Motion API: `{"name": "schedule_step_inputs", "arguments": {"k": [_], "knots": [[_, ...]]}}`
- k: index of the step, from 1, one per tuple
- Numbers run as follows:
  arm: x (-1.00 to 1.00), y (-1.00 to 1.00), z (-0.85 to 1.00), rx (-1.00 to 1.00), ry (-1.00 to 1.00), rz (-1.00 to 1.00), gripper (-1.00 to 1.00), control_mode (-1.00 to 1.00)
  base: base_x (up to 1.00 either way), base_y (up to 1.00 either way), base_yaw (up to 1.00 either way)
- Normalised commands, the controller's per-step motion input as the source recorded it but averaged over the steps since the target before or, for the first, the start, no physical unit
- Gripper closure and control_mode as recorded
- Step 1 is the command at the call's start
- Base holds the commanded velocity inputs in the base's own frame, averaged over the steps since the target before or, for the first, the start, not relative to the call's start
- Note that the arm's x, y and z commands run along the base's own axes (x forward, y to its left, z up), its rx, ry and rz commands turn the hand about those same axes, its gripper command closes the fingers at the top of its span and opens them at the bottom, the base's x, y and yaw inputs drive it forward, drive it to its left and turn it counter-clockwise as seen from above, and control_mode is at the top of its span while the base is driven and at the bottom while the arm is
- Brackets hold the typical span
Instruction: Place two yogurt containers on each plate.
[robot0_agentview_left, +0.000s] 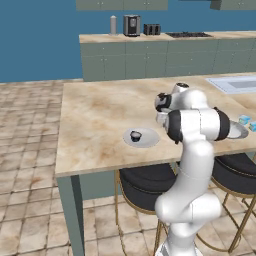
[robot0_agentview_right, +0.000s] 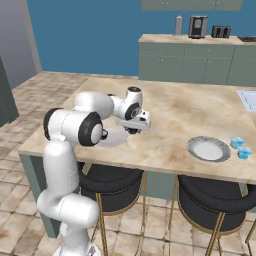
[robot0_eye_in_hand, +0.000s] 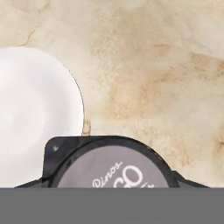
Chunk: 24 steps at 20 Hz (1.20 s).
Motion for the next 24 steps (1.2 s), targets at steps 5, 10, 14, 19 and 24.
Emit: {"name": "schedule_step_inputs", "arguments": {"k": [5, 10, 14, 19, 24], "knots": [[-0.05, 1.00, 0.00, 0.00, 0.00, 0.04, 1.00, -1.00, 0.00, 0.00, 0.00], [0.15, 0.72, -0.05, 0.00, 0.00, 0.02, 1.00, -1.00, 0.00, 0.00, 0.00], [0.34, 0.00, -0.26, -0.05, -0.01, 0.00, 1.00, -1.00, 0.00, 0.00, 0.00], [0.31, 0.00, -0.28, -0.01, 0.00, 0.00, -1.00, -1.00, 0.00, 0.00, 0.00], [0.06, 0.01, -0.06, 0.00, 0.00, 0.00, -1.00, -1.00, 0.00, 0.00, 0.00]]}}
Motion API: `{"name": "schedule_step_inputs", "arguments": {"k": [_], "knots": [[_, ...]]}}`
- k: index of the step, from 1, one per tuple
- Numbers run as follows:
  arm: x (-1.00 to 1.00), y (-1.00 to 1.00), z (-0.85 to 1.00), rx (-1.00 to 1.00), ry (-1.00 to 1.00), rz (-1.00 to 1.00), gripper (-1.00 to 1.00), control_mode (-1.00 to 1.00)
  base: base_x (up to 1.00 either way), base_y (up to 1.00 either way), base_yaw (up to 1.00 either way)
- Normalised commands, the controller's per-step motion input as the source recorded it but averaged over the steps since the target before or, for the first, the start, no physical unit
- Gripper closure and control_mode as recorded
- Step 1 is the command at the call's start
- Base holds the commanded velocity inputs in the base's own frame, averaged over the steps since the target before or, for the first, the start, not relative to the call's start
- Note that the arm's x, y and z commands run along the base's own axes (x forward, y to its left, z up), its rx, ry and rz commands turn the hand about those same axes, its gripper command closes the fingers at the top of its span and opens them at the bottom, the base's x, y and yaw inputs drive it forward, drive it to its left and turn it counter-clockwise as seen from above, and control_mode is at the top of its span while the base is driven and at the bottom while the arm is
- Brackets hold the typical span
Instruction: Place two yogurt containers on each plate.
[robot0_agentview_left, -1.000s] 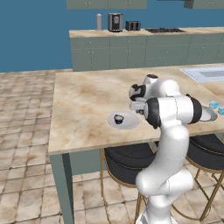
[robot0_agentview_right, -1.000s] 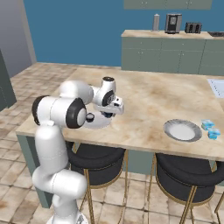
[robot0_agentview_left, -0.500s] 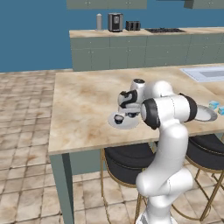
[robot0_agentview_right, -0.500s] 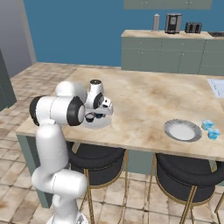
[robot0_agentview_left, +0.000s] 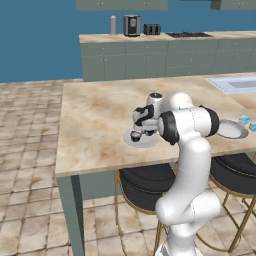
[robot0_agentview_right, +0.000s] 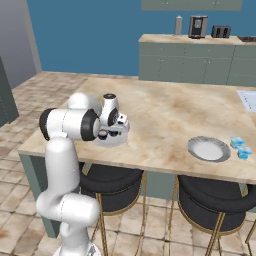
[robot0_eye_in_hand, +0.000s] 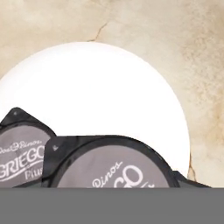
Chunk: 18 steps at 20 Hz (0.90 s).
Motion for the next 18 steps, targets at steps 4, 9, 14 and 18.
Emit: {"name": "schedule_step_inputs", "arguments": {"k": [4, 9, 14, 18], "knots": [[0.00, 0.00, 0.06, 0.00, -0.01, 0.00, -1.00, -1.00, 0.00, 0.00, 0.00], [-0.02, 0.01, 0.20, 0.00, -0.04, 0.00, -1.00, -1.00, 0.00, 0.00, 0.00], [-0.68, 0.06, 0.20, 0.00, -0.10, 0.00, -1.00, -1.00, 0.00, 0.00, 0.00], [-1.00, -0.21, 0.00, 0.00, -0.19, 0.00, -1.00, -1.00, 0.00, 0.00, 0.00]]}}
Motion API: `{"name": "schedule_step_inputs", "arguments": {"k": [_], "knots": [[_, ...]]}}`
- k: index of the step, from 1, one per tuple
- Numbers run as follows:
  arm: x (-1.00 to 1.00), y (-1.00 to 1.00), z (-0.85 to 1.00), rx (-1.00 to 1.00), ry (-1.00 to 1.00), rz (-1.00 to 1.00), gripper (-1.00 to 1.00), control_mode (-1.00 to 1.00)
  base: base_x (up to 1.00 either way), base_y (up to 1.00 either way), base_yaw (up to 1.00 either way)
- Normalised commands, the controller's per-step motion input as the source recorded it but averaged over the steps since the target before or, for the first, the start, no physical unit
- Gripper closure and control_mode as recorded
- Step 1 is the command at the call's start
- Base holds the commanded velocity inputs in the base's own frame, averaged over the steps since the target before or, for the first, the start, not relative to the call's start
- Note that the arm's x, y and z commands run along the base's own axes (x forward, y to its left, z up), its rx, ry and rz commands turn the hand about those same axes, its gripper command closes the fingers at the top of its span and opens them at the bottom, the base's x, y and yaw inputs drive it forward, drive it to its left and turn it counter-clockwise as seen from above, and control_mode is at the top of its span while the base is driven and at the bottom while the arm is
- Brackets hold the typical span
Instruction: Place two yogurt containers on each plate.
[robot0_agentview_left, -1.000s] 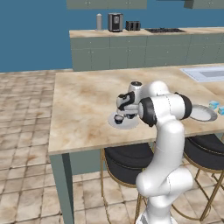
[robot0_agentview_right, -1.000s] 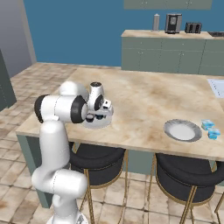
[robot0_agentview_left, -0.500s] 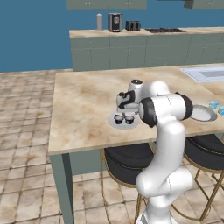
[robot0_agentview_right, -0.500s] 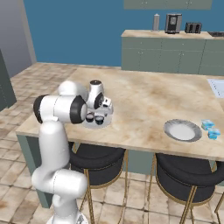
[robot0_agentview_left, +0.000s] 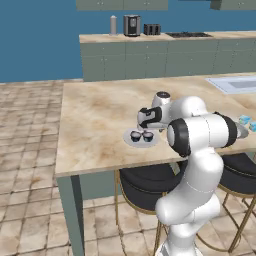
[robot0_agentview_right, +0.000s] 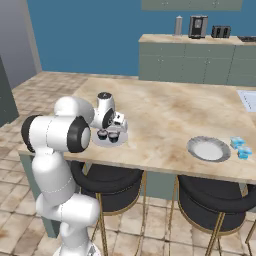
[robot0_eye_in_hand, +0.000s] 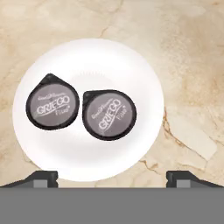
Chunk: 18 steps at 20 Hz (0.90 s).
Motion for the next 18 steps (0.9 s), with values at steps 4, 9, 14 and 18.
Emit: {"name": "schedule_step_inputs", "arguments": {"k": [4, 9, 14, 18], "knots": [[0.00, 0.00, 0.00, 0.00, 0.00, 0.00, -1.00, 1.00, -0.90, -0.93, -0.02], [0.00, 0.00, 0.00, 0.00, 0.00, 0.00, -1.00, 1.00, -0.15, -1.00, -0.08], [0.00, 0.00, 0.00, 0.00, 0.00, 0.00, -1.00, 1.00, 0.69, -1.00, -0.06], [0.00, 0.00, 0.00, 0.00, 0.00, 0.00, -1.00, 1.00, 1.00, -1.00, -0.06]]}}
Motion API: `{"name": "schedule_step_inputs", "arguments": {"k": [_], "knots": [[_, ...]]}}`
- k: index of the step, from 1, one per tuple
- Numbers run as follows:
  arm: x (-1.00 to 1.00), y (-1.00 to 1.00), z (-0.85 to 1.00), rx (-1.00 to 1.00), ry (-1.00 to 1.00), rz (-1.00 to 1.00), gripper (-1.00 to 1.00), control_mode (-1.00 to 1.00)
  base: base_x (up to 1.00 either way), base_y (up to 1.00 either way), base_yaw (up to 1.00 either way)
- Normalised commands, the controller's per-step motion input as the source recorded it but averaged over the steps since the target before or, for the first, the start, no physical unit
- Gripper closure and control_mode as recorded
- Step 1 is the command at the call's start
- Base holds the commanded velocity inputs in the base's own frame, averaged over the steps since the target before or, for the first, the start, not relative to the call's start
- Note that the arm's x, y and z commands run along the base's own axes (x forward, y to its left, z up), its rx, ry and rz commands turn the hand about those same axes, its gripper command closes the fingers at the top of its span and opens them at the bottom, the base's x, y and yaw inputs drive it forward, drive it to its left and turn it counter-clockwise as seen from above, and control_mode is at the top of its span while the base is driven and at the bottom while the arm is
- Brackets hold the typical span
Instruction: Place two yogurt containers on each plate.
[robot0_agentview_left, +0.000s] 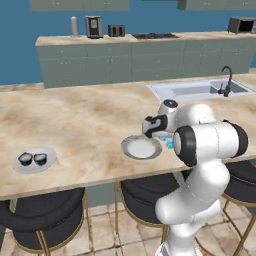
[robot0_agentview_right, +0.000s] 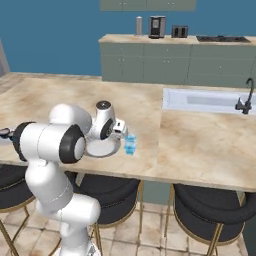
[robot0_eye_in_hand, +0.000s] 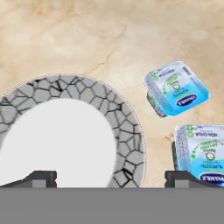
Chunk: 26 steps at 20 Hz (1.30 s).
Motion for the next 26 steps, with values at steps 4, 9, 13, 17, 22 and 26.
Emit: {"name": "schedule_step_inputs", "arguments": {"k": [4, 9, 13, 17, 22, 26], "knots": [[0.41, -0.47, 0.00, 0.00, 0.04, -0.06, -1.00, -1.00, 0.50, -0.41, -0.01], [0.13, -0.51, -0.35, 0.00, 0.13, -0.03, -1.00, -1.00, 0.00, 0.00, 0.00], [-0.02, -0.32, -0.28, 0.00, 0.06, 0.00, -1.00, -1.00, 0.00, 0.00, 0.00], [-0.32, 0.00, -0.23, 0.00, 0.00, 0.00, -1.00, -1.00, 0.00, 0.00, 0.00], [-0.44, -0.01, -0.01, 0.00, 0.00, 0.00, -1.00, -1.00, 0.00, 0.00, 0.00], [0.05, 0.00, -0.03, 0.00, 0.00, 0.00, -1.00, -1.00, 0.00, 0.00, 0.00]]}}
